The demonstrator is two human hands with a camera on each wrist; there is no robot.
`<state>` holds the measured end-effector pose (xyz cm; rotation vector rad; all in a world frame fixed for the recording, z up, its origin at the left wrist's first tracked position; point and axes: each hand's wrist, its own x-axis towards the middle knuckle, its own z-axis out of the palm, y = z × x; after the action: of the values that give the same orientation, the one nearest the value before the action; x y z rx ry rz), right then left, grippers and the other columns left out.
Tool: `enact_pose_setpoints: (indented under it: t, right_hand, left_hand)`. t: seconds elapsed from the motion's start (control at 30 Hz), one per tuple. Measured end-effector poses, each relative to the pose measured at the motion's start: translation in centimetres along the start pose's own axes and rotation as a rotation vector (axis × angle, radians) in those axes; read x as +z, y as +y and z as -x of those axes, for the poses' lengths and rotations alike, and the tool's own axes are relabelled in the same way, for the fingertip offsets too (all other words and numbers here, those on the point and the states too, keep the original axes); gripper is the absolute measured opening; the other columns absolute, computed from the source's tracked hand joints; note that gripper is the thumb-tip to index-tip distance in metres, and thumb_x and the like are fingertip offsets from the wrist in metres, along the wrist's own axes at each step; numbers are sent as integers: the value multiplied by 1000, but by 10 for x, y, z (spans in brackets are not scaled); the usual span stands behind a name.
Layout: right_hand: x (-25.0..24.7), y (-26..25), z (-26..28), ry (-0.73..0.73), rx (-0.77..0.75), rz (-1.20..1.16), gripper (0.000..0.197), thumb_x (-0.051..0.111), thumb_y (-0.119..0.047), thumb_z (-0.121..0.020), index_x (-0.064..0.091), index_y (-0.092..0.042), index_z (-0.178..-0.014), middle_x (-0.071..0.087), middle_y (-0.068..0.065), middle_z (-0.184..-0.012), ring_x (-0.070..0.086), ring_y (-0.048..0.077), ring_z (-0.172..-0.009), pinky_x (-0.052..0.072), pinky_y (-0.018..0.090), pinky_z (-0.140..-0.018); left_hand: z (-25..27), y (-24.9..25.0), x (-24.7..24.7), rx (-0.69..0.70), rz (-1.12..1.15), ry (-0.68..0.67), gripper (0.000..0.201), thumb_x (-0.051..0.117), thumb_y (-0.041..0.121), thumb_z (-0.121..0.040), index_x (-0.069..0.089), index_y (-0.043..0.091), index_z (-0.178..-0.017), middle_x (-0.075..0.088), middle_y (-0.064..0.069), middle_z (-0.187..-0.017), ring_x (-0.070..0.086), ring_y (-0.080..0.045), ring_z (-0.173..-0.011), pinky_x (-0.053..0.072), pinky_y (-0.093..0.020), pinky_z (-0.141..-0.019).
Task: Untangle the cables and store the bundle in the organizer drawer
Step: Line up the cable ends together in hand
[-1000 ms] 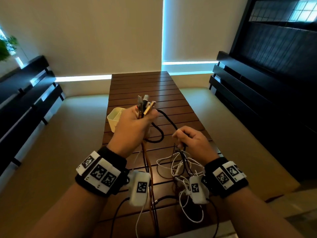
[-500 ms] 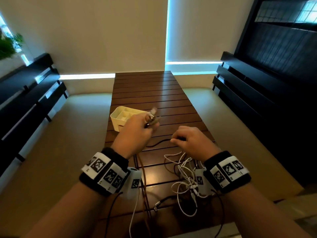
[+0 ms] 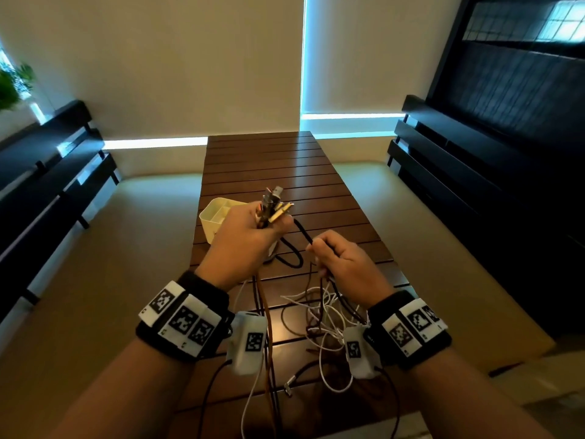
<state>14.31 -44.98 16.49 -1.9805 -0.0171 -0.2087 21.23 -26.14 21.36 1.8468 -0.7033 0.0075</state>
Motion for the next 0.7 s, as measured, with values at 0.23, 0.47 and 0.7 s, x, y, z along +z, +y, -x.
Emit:
enact_pose_setpoints:
  t: [0.23, 0.47, 0.7]
  right_hand:
    - [2, 29, 0, -70, 79, 130, 24, 47, -33, -103, 63, -16, -96, 56, -5, -74, 50, 1, -63, 44, 24, -65]
    - [-8, 18, -6, 73, 2, 153, 13, 59, -23, -97, 63, -27, -86, 63, -5, -81, 55, 4, -72, 44, 15, -65]
    - [-3, -2, -9, 6, -103, 245, 7, 62, -22, -96, 63, -27, -90, 63, -9, -83, 56, 0, -72, 42, 11, -65]
  left_hand:
    - [13, -9, -10, -198, 377, 167, 17, 55, 18, -101, 58, 2, -95, 31, 4, -56, 26, -10, -45, 27, -25, -44]
    - [3, -13, -31, -341, -380, 89, 24, 62, 18, -98, 57, 19, -74, 51, 3, -64, 44, -8, -57, 28, -23, -50]
    - [9, 12, -4, -87, -284, -54, 12, 61, 22, -97, 64, 21, -85, 63, 1, -78, 56, -13, -70, 40, -26, -63]
